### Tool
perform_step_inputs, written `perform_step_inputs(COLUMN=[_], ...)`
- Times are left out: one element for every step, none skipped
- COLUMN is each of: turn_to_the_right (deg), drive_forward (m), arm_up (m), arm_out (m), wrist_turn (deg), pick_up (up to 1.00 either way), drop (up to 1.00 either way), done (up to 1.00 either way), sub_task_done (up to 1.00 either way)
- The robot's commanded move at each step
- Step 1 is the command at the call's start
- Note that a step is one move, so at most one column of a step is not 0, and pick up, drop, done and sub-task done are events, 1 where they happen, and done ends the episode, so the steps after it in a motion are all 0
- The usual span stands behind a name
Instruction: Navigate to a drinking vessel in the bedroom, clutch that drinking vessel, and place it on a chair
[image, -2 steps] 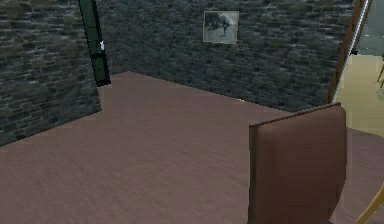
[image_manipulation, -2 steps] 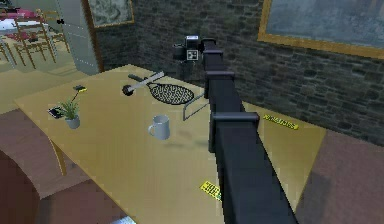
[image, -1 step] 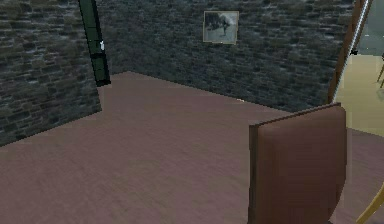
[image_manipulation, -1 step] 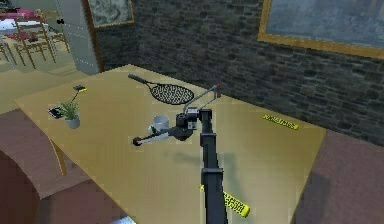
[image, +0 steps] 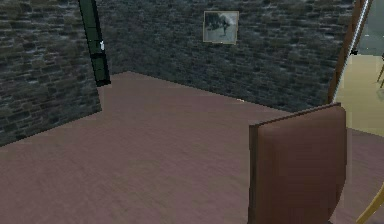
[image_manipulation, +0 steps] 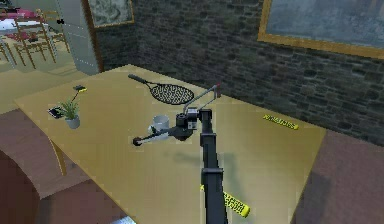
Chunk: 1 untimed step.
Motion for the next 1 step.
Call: perform_step_inputs(turn_to_the_right=[0.0], drive_forward=[0.00], arm_up=[0.10], arm_out=[0.00], wrist_turn=[0.0], pick_up=[0.00], drop=[0.00], done=[0.00], sub_task_done=[0.00])
